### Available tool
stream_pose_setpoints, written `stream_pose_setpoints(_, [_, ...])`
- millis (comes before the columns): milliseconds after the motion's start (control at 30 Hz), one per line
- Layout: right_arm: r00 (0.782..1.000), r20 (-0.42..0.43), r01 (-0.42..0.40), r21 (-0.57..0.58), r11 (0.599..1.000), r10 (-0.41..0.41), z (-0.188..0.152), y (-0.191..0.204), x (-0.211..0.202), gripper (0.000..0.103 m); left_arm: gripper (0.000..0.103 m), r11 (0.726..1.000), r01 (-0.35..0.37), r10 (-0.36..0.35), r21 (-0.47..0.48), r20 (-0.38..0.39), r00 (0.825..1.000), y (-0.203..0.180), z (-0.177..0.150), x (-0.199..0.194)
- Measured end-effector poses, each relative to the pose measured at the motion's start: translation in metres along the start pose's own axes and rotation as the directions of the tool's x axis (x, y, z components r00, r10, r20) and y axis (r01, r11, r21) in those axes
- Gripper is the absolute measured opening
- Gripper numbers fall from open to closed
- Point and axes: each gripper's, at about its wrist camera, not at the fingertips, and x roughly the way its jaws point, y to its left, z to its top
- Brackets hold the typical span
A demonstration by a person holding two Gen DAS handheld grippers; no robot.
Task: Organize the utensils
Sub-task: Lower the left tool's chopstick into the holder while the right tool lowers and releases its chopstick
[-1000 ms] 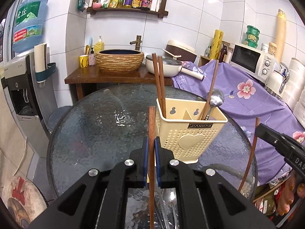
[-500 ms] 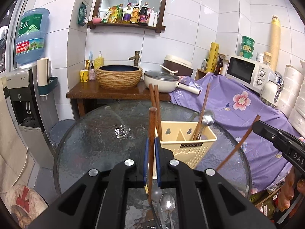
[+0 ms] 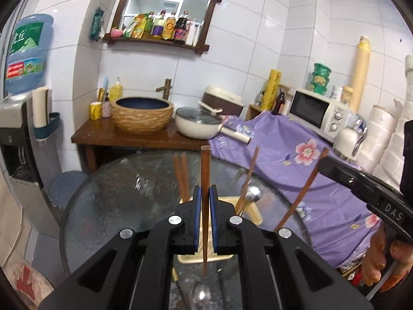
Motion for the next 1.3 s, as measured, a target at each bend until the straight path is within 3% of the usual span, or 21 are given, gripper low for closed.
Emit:
stream_pose_setpoints(133, [0.999,0.040,0.012,-0.016,1.000,-0.012,0.038,0.002,-0.008,0.008,0.007,0.999,0.043,-0.043,-0.007,0.020,0.999,-0.008,0.035,-0.009])
stream_pose_setpoints(333, [0.993,0.100,0.066,-0.025,0.998,-0.063,0.088,0.003,-0.007,0.008,0.007,1.000,-0.012,0.013,-0.009,0.104,0.995,-0.016,0.081,-0.010])
stream_pose_setpoints(433, [0.990,0.098,0.108,-0.015,0.994,-0.106,0.095,0.000,0.008,0.008,0.007,0.999,-0.047,0.048,-0.013,0.107,0.993,-0.018,0.090,0.005])
stream_pose_setpoints(600, [0.987,0.071,0.143,0.015,0.990,-0.144,0.070,-0.013,0.044,0.008,0.007,0.996,-0.084,0.086,-0.024,0.066,0.994,-0.012,0.072,0.045])
stream_pose_setpoints(767, [0.989,-0.007,0.151,0.078,0.985,-0.151,0.027,-0.033,0.081,0.008,0.007,0.994,-0.110,0.109,-0.026,-0.031,0.994,-0.002,0.034,0.085])
stream_pose_setpoints(933, [0.986,-0.060,0.163,0.098,0.982,-0.158,-0.002,-0.046,0.103,0.008,0.007,0.992,-0.121,0.118,-0.024,-0.082,0.990,0.007,0.011,0.103])
stream_pose_setpoints(1300, [0.982,-0.059,0.184,0.079,0.980,-0.179,-0.020,-0.052,0.114,0.007,0.007,0.993,-0.118,0.115,-0.011,-0.138,0.984,0.012,-0.014,0.122])
